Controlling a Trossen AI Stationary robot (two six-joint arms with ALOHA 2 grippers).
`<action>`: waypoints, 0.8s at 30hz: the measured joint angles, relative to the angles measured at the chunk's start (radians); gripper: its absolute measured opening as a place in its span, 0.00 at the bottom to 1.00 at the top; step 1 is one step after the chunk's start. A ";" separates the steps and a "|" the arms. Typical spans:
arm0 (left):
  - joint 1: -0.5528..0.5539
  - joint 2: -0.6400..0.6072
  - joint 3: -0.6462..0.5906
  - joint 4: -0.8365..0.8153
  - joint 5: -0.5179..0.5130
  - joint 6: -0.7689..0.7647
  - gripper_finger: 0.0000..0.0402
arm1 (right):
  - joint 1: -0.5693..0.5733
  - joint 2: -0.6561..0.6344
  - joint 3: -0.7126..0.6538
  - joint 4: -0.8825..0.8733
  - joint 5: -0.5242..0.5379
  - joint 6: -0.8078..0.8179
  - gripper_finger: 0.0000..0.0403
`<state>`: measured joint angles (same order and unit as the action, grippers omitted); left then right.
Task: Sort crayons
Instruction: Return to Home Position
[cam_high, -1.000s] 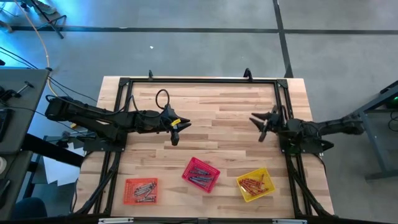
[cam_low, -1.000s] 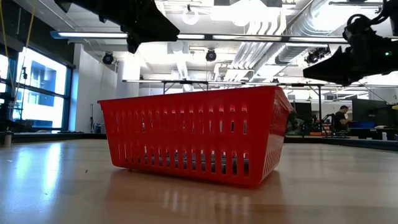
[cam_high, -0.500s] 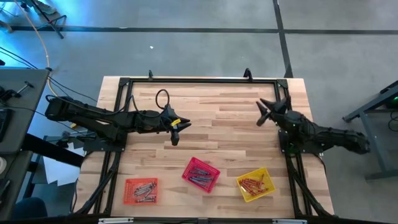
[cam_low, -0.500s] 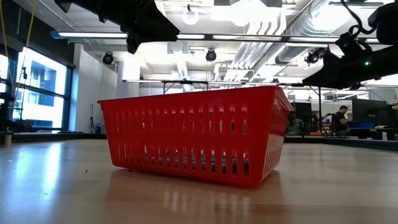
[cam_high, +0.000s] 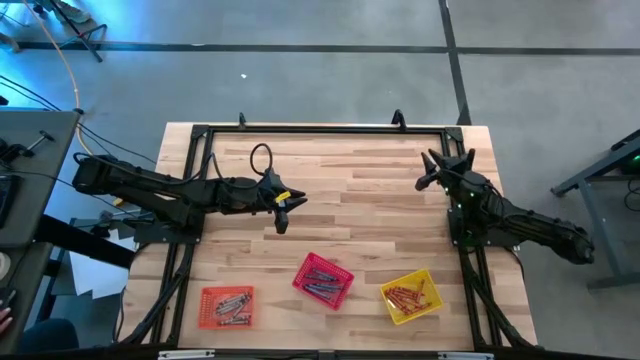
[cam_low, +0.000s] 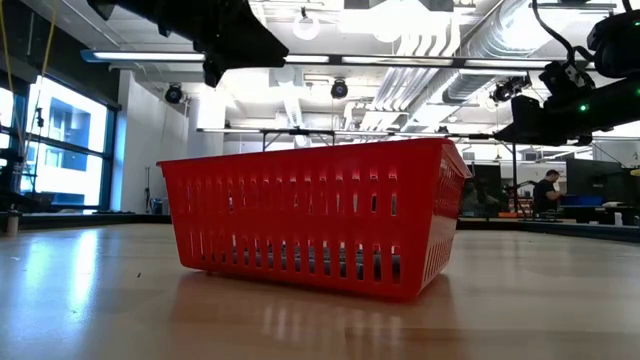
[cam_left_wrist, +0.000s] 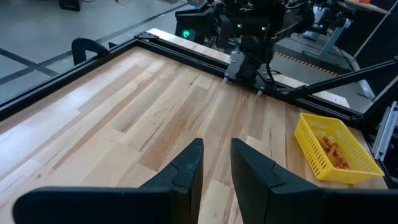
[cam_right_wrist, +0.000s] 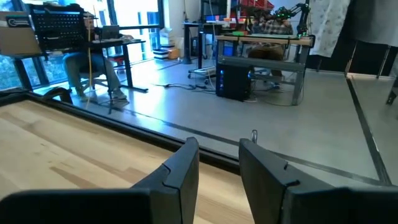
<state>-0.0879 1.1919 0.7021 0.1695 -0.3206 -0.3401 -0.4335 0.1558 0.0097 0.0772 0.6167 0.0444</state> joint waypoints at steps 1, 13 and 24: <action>0.000 0.000 0.000 -0.002 0.000 -0.001 0.17 | 0.000 0.000 0.000 0.000 0.000 0.000 0.27; -0.067 0.000 -0.002 -0.105 -0.001 0.066 0.17 | 0.000 0.000 0.000 0.000 0.000 0.000 0.27; -0.089 -0.203 -0.227 -0.098 -0.020 0.083 0.17 | 0.000 0.000 -0.001 0.000 0.000 0.000 0.27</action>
<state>-0.1772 0.9894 0.4752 0.0712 -0.3402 -0.2574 -0.4335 0.1562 0.0090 0.0769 0.6167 0.0444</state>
